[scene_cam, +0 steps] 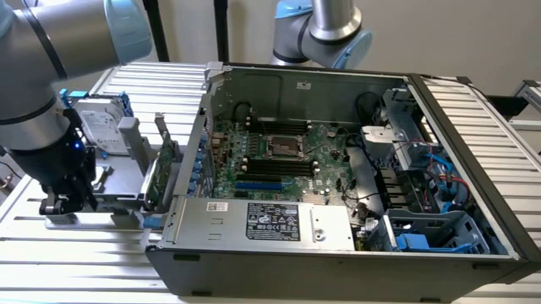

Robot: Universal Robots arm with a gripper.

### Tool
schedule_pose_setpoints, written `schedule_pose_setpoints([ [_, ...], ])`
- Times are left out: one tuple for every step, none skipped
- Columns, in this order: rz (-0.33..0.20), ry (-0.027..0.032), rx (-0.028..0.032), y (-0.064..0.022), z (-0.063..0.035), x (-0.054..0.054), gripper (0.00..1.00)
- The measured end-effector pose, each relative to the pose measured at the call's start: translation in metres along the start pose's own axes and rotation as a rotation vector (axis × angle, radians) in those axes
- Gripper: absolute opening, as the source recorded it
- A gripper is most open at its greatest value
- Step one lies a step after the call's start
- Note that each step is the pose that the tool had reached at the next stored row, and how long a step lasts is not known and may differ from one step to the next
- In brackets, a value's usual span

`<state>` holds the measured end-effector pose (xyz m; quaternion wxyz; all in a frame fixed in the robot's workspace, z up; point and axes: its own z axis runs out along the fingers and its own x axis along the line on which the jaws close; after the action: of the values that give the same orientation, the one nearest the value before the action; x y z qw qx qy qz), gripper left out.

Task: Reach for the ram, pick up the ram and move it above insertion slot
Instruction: 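Pick up the ram and move it above insertion slot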

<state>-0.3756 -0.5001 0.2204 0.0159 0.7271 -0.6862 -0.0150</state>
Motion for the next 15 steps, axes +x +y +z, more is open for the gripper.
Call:
schedule_pose_setpoints([
  [0.000, -0.0003, 0.0000, -0.0001, -0.0039, 0.000, 0.13],
  [0.000, -0.0008, 0.0002, -0.0003, -0.0083, 0.000, 0.13],
  [0.000, -0.0010, 0.0000, -0.0006, -0.0126, 0.000, 0.13],
  [0.000, -0.0014, 0.0001, -0.0010, -0.0168, 0.000, 0.13],
  [0.000, -0.0019, 0.0001, -0.0015, -0.0207, 0.000, 0.13],
  [0.000, -0.0025, 0.0002, -0.0019, -0.0245, 0.000, 0.13],
  [0.000, -0.0030, 0.0002, -0.0025, -0.0284, 0.000, 0.13],
  [0.000, -0.0035, 0.0002, -0.0032, -0.0322, 0.000, 0.13],
  [0.000, -0.0042, 0.0003, -0.0040, -0.0361, 0.000, 0.13],
  [0.000, -0.0048, 0.0003, -0.0049, -0.0398, 0.000, 0.13],
  [0.000, -0.0053, 0.0003, -0.0060, -0.0441, 0.000, 0.13],
  [0.000, -0.0060, 0.0004, -0.0071, -0.0481, 0.001, 0.13],
  [0.000, -0.0066, 0.0005, -0.0083, -0.0522, 0.001, 0.13],
  [0.000, -0.0069, 0.0003, -0.0096, -0.0563, 0.001, 0.13],
  [0.000, -0.0074, 0.0004, -0.0109, -0.0604, 0.001, 0.13],
])
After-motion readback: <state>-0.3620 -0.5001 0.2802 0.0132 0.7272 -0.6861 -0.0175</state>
